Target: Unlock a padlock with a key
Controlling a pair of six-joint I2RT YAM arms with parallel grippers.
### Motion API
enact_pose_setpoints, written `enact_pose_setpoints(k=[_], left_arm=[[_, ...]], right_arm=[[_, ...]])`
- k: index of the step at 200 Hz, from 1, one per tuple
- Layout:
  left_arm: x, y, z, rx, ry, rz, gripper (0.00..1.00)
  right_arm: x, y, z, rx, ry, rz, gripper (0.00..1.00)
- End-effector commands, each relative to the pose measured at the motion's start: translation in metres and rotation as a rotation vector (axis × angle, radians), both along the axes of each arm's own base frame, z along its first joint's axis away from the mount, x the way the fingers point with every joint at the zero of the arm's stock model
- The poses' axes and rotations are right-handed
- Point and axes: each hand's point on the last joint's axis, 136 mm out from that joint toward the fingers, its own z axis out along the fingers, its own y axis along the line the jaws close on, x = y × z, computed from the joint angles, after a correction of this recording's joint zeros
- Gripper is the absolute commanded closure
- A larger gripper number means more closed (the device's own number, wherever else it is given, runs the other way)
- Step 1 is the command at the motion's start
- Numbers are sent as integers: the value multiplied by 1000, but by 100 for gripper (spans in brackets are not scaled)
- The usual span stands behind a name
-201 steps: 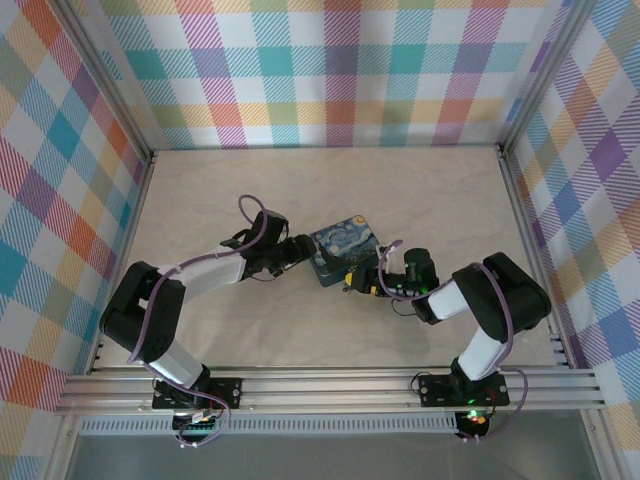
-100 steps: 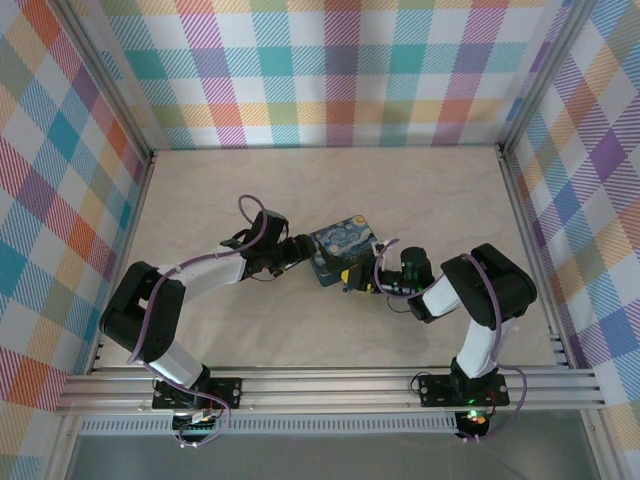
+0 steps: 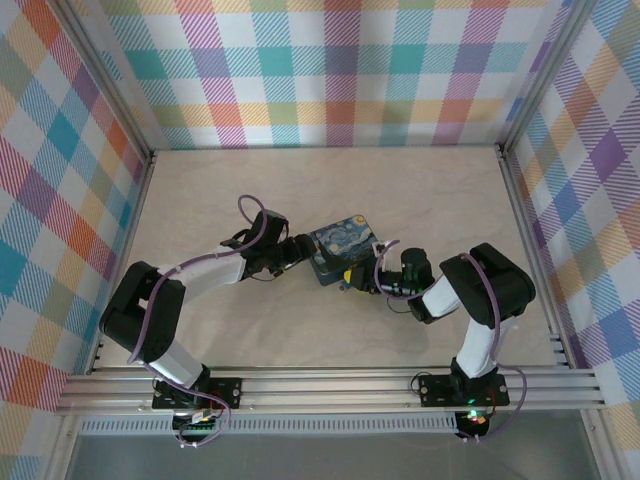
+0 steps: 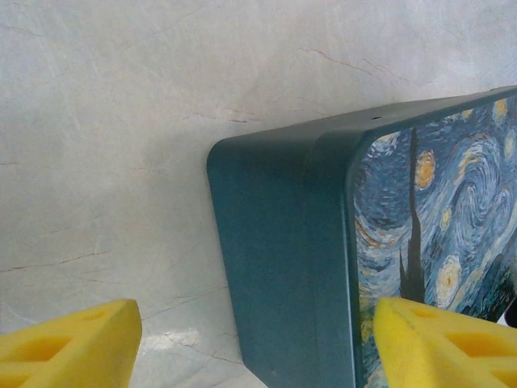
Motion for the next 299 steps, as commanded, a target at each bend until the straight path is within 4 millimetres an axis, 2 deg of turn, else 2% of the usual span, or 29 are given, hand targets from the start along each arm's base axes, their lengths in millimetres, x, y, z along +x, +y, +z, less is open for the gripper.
enact_pose_setpoints(k=[1, 92, 187, 234, 299], left_arm=[[-5, 1, 3, 6, -3, 2, 25], [-4, 0, 5, 5, -7, 3, 24], [-4, 1, 4, 12, -7, 2, 24], [-5, 2, 4, 13, -6, 3, 24], [-15, 3, -3, 23, 10, -4, 24]], right_arm=[[-12, 0, -9, -3, 46, 21, 60], [-12, -2, -10, -27, 52, 14, 74], [-10, -4, -12, -37, 62, -8, 93], [-7, -4, -9, -20, 62, -26, 98], [0, -7, 1, 12, 63, -82, 100]])
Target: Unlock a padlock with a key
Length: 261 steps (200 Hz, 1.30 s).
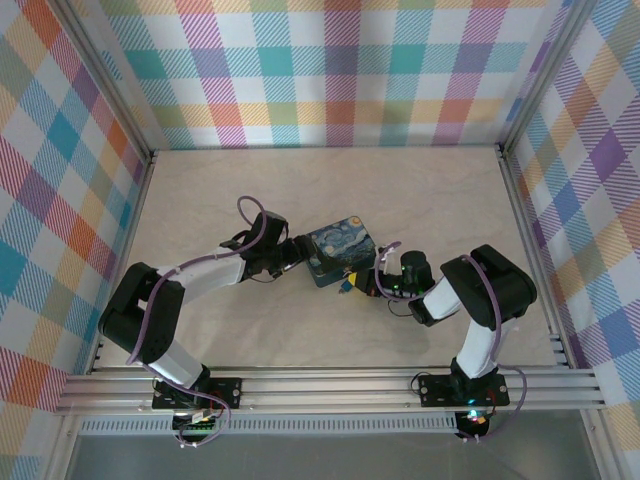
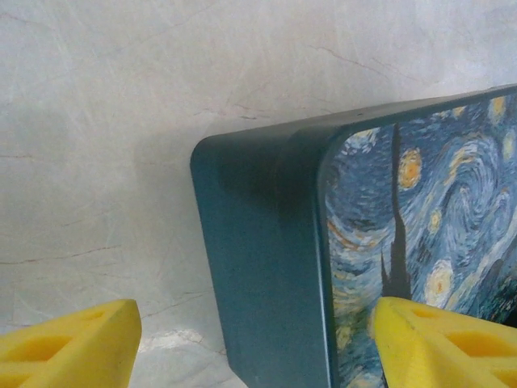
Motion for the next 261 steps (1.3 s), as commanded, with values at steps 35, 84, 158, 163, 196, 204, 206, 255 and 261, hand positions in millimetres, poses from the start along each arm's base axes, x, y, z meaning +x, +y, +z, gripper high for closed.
enact_pose_setpoints(k=[35, 84, 158, 163, 196, 204, 206, 255, 261], left_arm=[[-16, 3, -6, 18, 19, -7, 24], [-21, 5, -12, 22, 35, -4, 24], [-23, 7, -17, 21, 46, 0, 24], [-24, 7, -17, 22, 47, 0, 24], [-23, 7, -15, 23, 43, 1, 23], [-23, 7, -15, 25, 41, 0, 23], [-23, 7, -14, 25, 40, 0, 23], [-20, 5, -9, 1, 28, 5, 22], [-20, 5, -7, -6, 26, 8, 22]], right_arm=[[6, -2, 18, 50, -13, -55, 100], [10, -3, 27, 89, -8, -92, 100], [11, -7, 27, 93, -3, -121, 100], [11, -8, 27, 92, -4, -123, 100], [12, -14, 27, 83, -8, -142, 100], [12, -16, 27, 79, -8, -148, 100], [12, -16, 27, 78, -8, -149, 100], [9, -24, 21, 30, -12, -159, 100], [8, -26, 20, 19, -12, -160, 100]])
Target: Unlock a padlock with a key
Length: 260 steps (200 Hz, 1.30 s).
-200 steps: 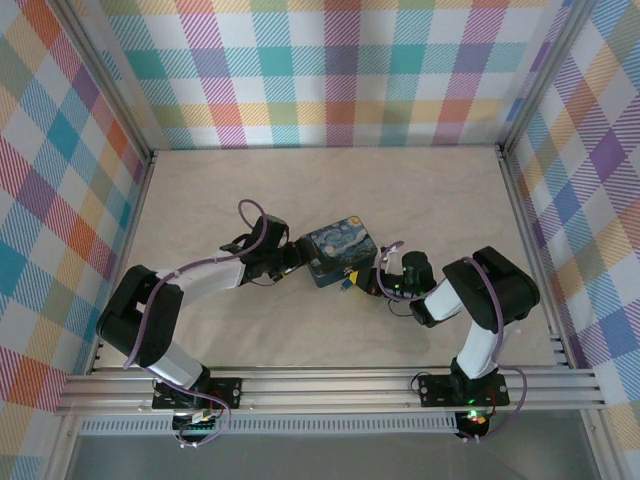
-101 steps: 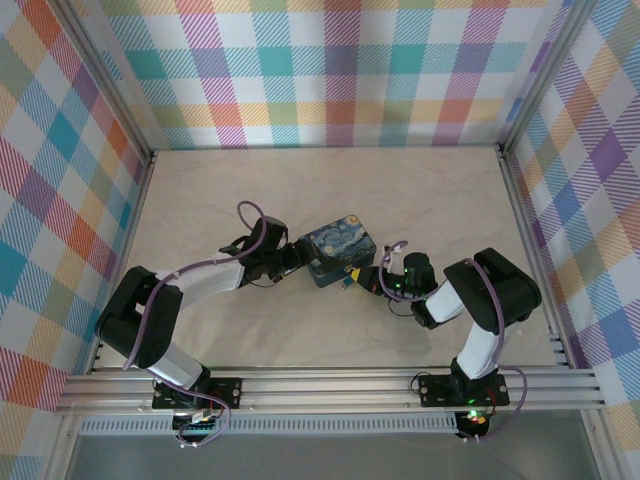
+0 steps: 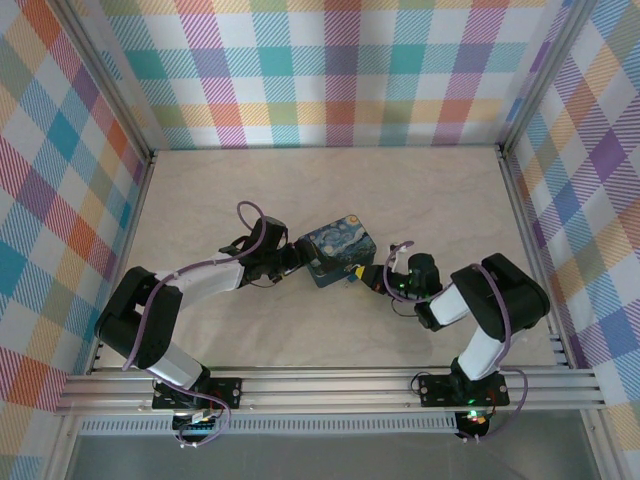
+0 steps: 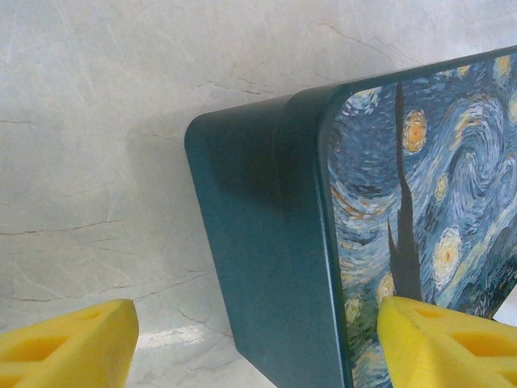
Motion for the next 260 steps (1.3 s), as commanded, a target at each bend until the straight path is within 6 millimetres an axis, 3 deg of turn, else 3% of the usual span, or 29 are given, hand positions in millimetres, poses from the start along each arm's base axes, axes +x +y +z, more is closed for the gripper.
enact_pose_setpoints(k=[1, 55, 100, 186, 224, 260], left_arm=[[-9, 5, -4, 4, 27, 12, 22], [-2, 6, 21, -32, -42, 22, 19], [6, 20, 68, 0, -221, 37, 11], [-3, 56, 156, 14, -598, 90, 0], [-13, 68, 176, 22, -696, 94, 0], [-20, 77, 178, 5, -735, 131, 0]], right_arm=[[-1, -7, 2, -34, -35, -6, 100], [-5, -15, 13, -94, -69, -5, 100], [-12, -22, 43, -142, -126, -3, 100], [-60, -35, 98, -221, -67, 97, 100], [-76, -31, 95, -221, 45, 161, 100], [-86, -30, 79, -232, 143, 189, 100]])
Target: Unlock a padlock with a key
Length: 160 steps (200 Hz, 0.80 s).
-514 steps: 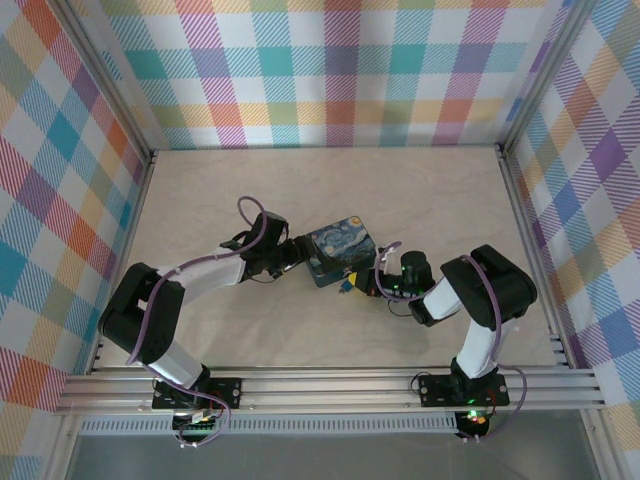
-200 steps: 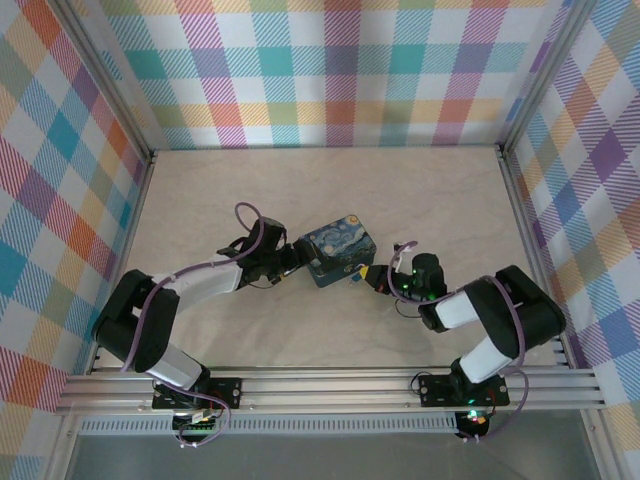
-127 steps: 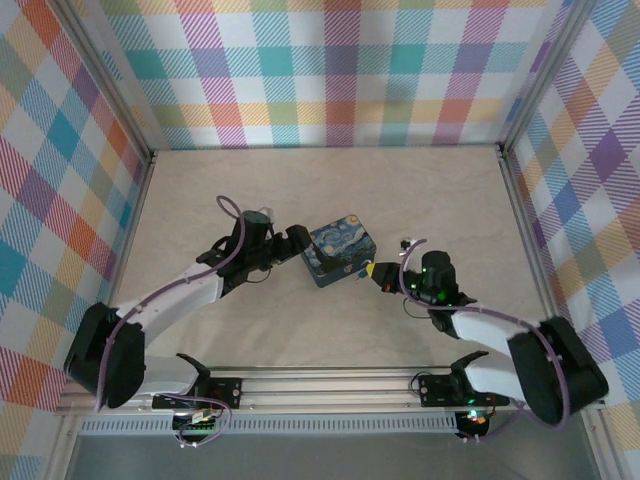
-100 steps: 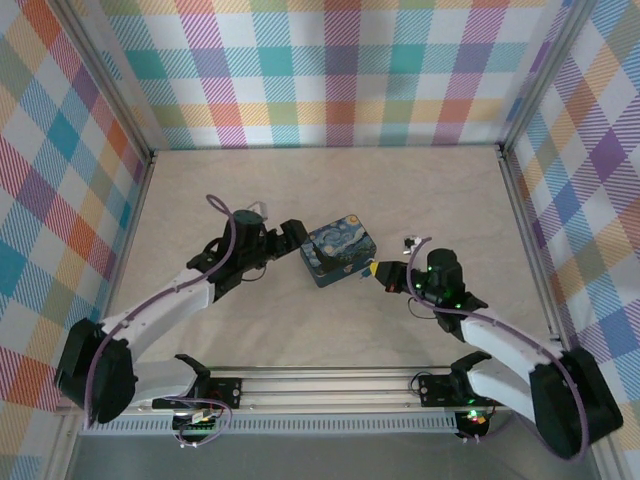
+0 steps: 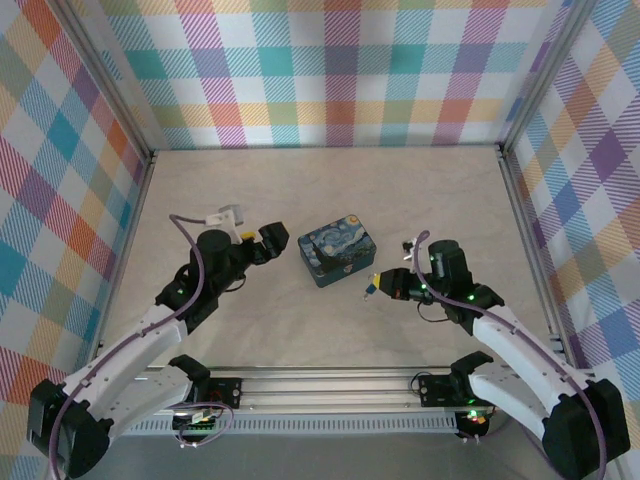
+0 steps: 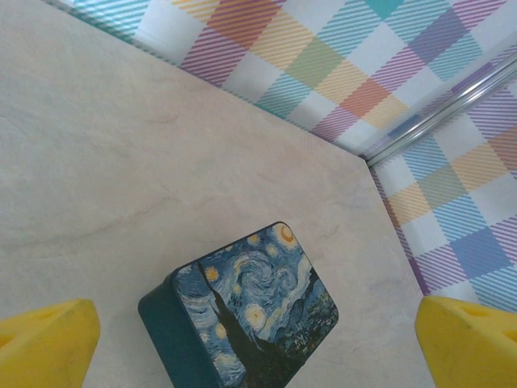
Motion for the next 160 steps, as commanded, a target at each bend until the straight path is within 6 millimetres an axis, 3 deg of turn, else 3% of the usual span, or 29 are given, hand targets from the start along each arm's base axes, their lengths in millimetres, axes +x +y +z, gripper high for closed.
enact_pose_setpoints(k=[1, 81, 160], left_arm=[[1, 10, 6, 8, -61, 36, 0], [-4, 15, 0, 10, -60, 50, 0], [-3, 14, -4, 6, -46, 47, 0]], right_arm=[[-13, 2, -4, -8, 79, 40, 100], [-33, -7, -44, -96, 225, 28, 100], [-40, -7, -85, -148, 320, 41, 100]])
